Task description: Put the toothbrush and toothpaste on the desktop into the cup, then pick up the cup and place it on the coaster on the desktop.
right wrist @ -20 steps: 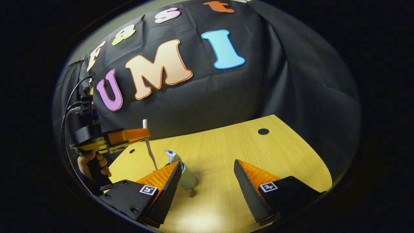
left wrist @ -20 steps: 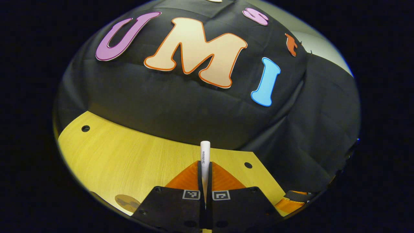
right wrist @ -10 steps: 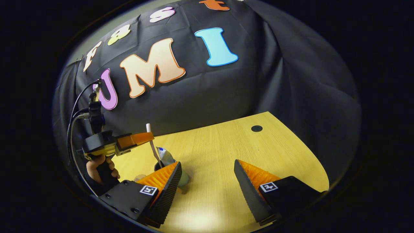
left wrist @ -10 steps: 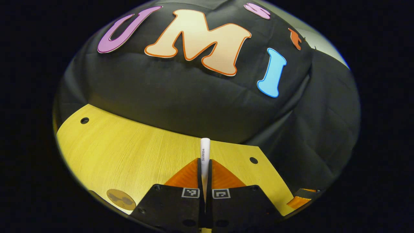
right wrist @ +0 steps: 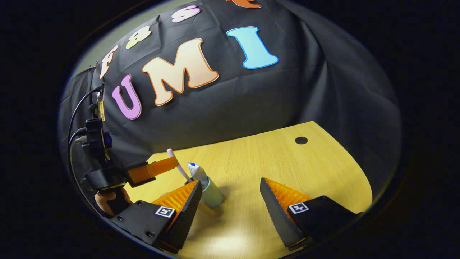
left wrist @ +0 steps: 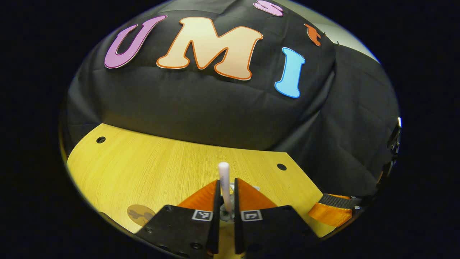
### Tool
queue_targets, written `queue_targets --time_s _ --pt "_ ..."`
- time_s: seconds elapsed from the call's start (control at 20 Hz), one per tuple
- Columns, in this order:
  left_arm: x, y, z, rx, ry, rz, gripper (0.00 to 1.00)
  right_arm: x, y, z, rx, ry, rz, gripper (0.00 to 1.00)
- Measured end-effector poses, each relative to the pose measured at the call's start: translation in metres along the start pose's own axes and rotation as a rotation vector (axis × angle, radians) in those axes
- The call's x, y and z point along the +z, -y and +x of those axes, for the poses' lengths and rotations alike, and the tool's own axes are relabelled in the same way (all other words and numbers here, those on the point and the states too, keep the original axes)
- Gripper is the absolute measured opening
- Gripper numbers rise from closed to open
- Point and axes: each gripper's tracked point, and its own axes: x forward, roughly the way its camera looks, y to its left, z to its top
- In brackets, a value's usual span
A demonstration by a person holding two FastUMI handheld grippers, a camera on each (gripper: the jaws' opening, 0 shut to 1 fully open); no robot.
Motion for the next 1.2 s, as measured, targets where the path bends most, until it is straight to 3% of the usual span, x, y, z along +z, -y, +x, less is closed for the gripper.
queue_targets --time_s 0.1,0.2,0.3,0.35,0.55,0.7,0.95,1.0,1.05,1.1,1.15,1.2 --pt "0.004 -0.005 -0.009 0.033 0.033 -0.006 0.47 -0.002 -0.005 0.002 0.023 -0.017 -0.006 0.99" --pt "0.01 -0.015 -0.02 0.082 0.065 0.003 0.66 -0.006 -0.012 0.004 0.047 -0.044 -0.011 0.98" --pt "0.015 -0.027 -0.034 0.122 0.086 0.013 0.95 -0.014 -0.02 0.008 0.071 -0.096 -0.015 0.98" --pt "0.015 -0.033 -0.042 0.142 0.094 0.016 0.99 -0.018 -0.024 0.009 0.085 -0.126 -0.02 0.98" --pt "0.022 -0.066 -0.079 0.207 0.135 0.061 0.95 -0.032 -0.041 0.022 0.086 -0.23 -0.057 0.98" --pt "0.022 -0.111 -0.118 0.278 0.129 0.142 0.95 -0.07 -0.055 0.038 0.06 -0.442 -0.125 0.94" --pt "0.013 -0.153 -0.153 0.329 0.112 0.158 0.95 -0.098 -0.07 0.064 0.035 -0.603 -0.163 0.99" --pt "0.01 -0.162 -0.158 0.343 0.105 0.157 0.95 -0.101 -0.07 0.069 0.026 -0.621 -0.177 0.94" --pt "0.007 -0.171 -0.163 0.354 0.098 0.153 0.95 -0.105 -0.071 0.074 0.016 -0.648 -0.195 0.98" --pt "0.004 -0.179 -0.169 0.368 0.09 0.147 0.95 -0.112 -0.071 0.079 0.006 -0.683 -0.216 0.94" --pt "0.001 -0.188 -0.175 0.381 0.081 0.137 0.95 -0.118 -0.07 0.083 -0.003 -0.708 -0.236 0.98" --pt "-0.002 -0.199 -0.181 0.396 0.075 0.126 0.95 -0.127 -0.068 0.088 -0.019 -0.749 -0.26 0.93"
